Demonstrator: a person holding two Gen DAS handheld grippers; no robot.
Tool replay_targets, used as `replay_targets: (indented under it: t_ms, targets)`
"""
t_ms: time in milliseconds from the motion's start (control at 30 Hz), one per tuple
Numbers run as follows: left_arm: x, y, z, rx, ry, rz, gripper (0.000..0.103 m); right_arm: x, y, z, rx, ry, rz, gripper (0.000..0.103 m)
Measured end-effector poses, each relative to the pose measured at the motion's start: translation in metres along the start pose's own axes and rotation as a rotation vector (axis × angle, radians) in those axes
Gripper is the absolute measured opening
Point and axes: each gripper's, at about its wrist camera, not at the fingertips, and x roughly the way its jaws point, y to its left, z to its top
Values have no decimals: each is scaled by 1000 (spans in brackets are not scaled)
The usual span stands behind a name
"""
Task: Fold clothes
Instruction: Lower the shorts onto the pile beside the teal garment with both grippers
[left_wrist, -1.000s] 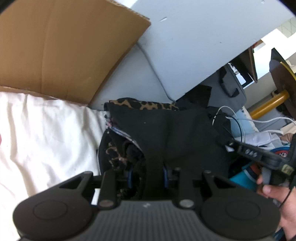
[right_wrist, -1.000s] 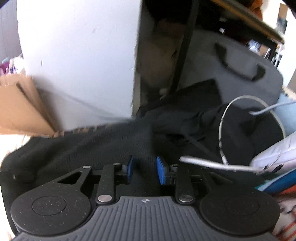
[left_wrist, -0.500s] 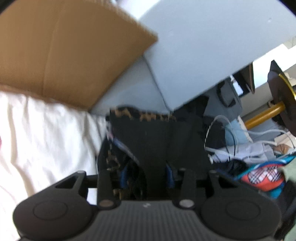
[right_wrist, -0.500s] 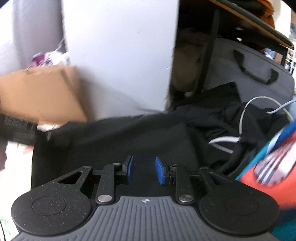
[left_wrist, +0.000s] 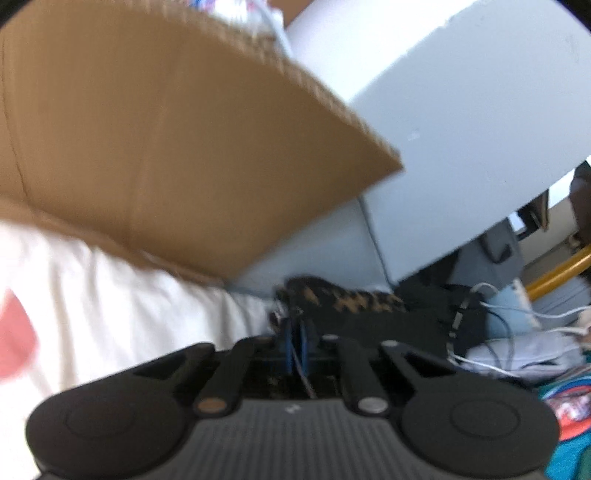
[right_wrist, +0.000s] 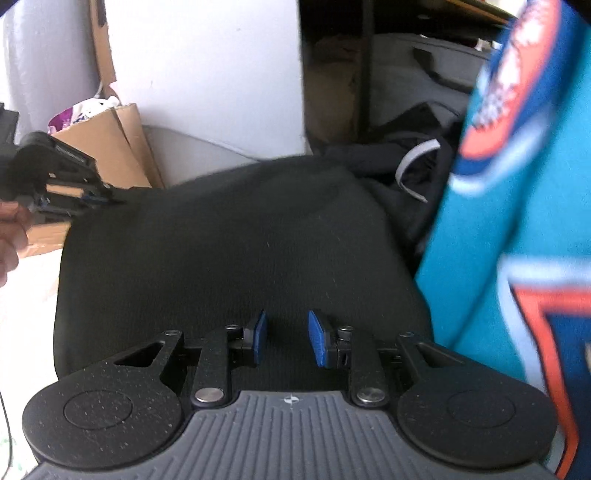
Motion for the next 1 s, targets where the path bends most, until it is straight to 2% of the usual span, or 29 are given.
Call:
replay_targets:
  t_ms: [67,133,333,533,667,733,833,1000]
  targets:
    - [-9,4,6,6,-38,38,3,-2,-2,-8,12,2,-6,32]
    - [-19,5,11,9,-46,41,3,-5,-3,-12,2,-2,-10,32]
    - [-50,-26,5,145,-27,-32,10,-19,-14,-9,32,-38,-26,32]
    - [-62,-65,-24,255,33,-130,10,-22,-20,-5,50,-63,-40,32]
    - [-57,-84,-46,308,79,-145,10,-17,-15,0,36,-76,-51,32]
    - [-52,-90,-55,358,81,-127,10,-14,-12,4,23,-91,-48,33]
    - [-37,-84,-64,375,119,-89,10,-6,-11,9,17,-101,-74,38]
    - [-27,-73,-73,450,140,-12,2,5,-18,1,5,-82,-123,40]
